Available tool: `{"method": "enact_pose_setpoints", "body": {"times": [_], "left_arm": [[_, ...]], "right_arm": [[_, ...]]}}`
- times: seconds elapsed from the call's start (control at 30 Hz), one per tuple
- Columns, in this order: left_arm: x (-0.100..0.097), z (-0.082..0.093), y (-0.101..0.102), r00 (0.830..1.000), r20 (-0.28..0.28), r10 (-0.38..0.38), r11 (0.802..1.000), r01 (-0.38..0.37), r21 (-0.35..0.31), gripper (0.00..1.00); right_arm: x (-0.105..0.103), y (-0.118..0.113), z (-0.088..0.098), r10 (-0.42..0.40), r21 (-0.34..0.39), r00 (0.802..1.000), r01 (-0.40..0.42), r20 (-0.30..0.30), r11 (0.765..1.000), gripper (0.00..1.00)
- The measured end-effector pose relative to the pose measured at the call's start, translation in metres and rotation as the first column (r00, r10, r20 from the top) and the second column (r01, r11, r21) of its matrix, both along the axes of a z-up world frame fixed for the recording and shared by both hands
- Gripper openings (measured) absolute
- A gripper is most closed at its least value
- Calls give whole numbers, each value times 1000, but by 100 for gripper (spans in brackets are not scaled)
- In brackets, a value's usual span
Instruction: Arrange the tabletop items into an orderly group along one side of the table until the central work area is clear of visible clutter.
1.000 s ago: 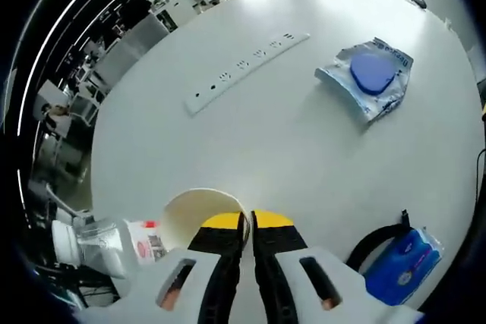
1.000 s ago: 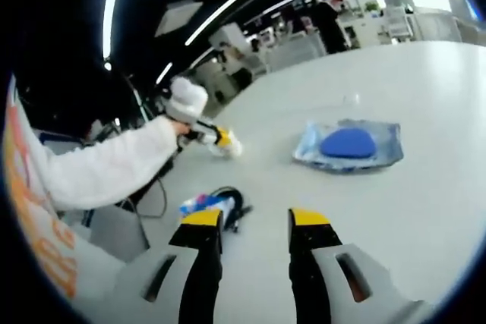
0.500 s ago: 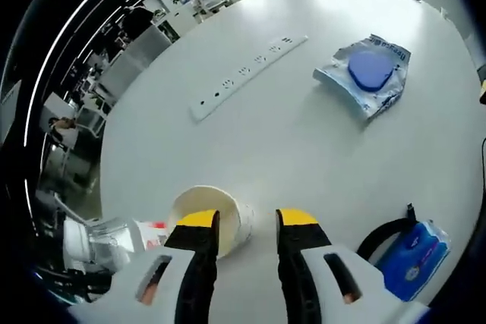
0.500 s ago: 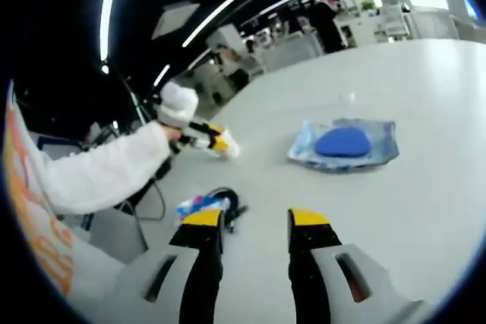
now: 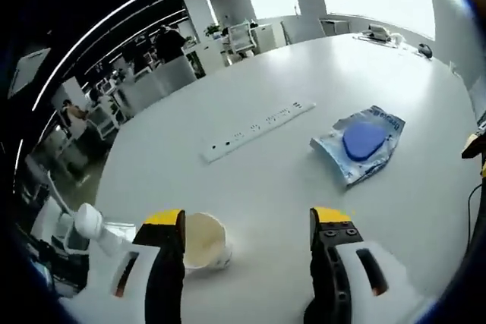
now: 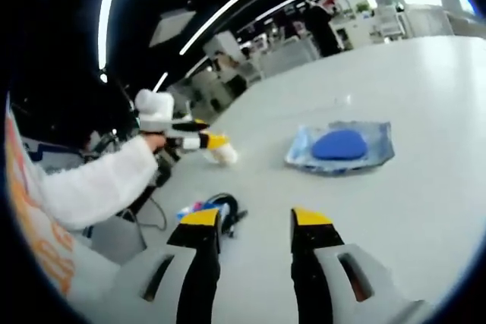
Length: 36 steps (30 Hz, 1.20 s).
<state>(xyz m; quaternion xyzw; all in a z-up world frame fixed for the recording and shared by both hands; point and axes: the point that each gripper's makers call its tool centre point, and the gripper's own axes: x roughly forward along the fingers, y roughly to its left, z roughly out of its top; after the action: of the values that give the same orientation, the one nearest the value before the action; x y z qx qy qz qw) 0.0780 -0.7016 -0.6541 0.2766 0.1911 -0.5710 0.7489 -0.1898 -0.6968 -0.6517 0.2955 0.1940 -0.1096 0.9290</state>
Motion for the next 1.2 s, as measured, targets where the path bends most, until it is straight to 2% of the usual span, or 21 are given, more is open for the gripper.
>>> {"method": "enact_pose_setpoints", "body": {"times": [0.03, 0.13, 0.3, 0.5, 0.6, 0.77, 1.2], "left_arm": [[-3, 4, 0, 1000, -11, 7, 999, -7, -32, 72], [-12, 7, 6, 998, -63, 26, 998, -29, -63, 77], [-18, 9, 20, 995, -88, 49, 996, -55, -66, 85], [-25, 11, 42, 992, -98, 84, 994, -90, -63, 86], [-26, 9, 47, 990, -107, 89, 994, -95, -50, 86], [-27, 13, 52, 992, -91, 93, 994, -97, -42, 84], [-32, 8, 55, 989, -106, 102, 994, -105, -17, 82]], "right_arm": [[-1, 0, 0, -3, -2, 1000, 3, 3, 1000, 36], [-3, -3, 2, -15, -7, 1000, 15, 14, 1000, 39], [-10, -10, 2, -36, -17, 999, 36, 13, 999, 44], [-28, -23, 3, -96, -26, 995, 96, 23, 995, 44], [-38, -26, 0, -116, -27, 993, 116, 15, 993, 44], [-46, -31, 0, -144, -26, 989, 144, 23, 989, 44], [-41, -28, -2, -128, -15, 992, 128, 21, 992, 43]]}}
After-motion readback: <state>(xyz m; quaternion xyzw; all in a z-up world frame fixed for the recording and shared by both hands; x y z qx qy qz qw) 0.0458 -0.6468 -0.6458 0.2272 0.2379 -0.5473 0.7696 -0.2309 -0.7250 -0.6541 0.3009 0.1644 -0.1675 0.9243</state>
